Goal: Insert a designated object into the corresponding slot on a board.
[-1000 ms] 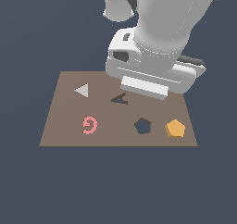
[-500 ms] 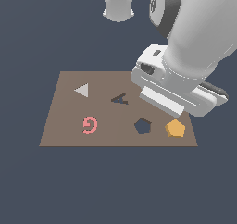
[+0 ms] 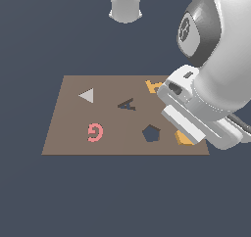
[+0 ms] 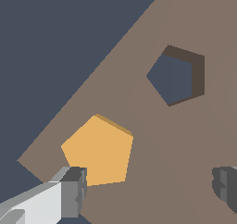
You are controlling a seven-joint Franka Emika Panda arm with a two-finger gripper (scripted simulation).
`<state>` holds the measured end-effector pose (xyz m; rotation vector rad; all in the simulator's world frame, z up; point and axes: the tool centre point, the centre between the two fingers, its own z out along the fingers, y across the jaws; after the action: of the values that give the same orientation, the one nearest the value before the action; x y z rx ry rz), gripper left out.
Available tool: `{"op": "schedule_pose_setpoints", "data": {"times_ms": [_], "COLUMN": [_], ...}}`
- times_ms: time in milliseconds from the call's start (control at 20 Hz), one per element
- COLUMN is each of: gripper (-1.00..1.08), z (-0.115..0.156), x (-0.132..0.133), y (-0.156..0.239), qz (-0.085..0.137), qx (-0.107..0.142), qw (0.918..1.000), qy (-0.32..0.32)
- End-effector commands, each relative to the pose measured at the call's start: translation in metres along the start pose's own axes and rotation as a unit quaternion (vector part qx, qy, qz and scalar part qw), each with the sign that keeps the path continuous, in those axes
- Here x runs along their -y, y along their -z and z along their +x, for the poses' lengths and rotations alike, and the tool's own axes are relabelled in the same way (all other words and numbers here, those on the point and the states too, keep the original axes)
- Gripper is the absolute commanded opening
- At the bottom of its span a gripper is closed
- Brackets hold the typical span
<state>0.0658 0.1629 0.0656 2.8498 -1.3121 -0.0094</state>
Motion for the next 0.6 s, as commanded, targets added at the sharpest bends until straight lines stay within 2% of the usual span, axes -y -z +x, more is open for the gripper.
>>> {"op": "schedule_pose_setpoints", "data": {"times_ms": [0,550], "gripper": [1.00,1.00], "z": [0.001,0.008], "x": [0.010,0.036], "y": [-0.004,-0.014], "qz": [0.001,0.003], "qx": [-0.001,-0.001], "qw": [0.9996,0.9960], "qy": [-0.026,-0.089]}}
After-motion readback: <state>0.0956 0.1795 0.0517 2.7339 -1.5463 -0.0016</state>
